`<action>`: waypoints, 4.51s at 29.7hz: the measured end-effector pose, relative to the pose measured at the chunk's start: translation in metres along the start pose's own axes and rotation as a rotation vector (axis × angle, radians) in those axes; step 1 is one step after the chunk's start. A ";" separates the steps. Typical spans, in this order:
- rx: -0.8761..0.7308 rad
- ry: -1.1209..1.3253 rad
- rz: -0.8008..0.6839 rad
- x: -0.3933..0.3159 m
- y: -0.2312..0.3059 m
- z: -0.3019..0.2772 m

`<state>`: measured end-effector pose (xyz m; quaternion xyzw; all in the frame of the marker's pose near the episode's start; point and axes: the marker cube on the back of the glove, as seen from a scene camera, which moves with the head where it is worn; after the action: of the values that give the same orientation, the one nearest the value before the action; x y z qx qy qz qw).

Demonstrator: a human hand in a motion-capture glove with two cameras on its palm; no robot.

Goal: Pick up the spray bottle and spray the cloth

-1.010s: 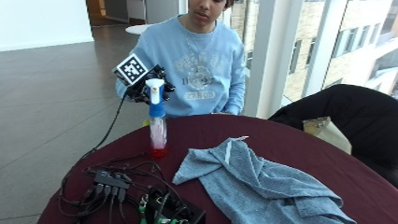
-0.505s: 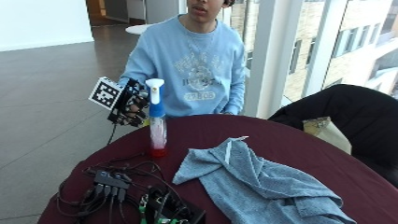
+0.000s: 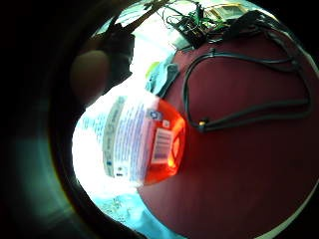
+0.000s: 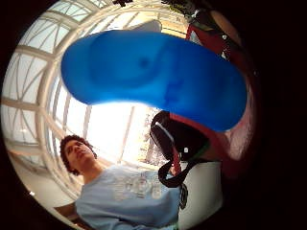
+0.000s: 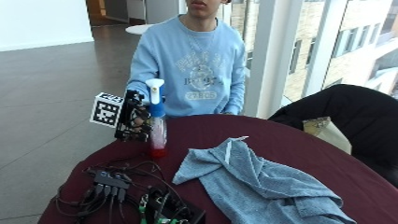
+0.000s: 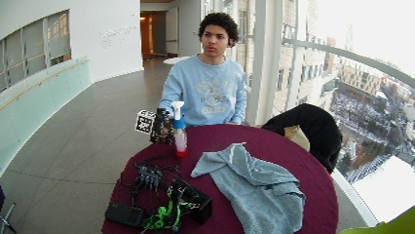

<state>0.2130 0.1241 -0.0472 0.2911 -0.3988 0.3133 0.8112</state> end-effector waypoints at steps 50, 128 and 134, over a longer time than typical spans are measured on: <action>-0.647 0.149 0.380 -0.072 -0.144 0.107; -0.552 0.009 -0.172 -0.167 -0.091 0.214; -0.581 -0.115 -0.320 -0.187 -0.065 0.278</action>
<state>0.0411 -0.1691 -0.0739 0.1241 -0.4659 0.0382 0.8753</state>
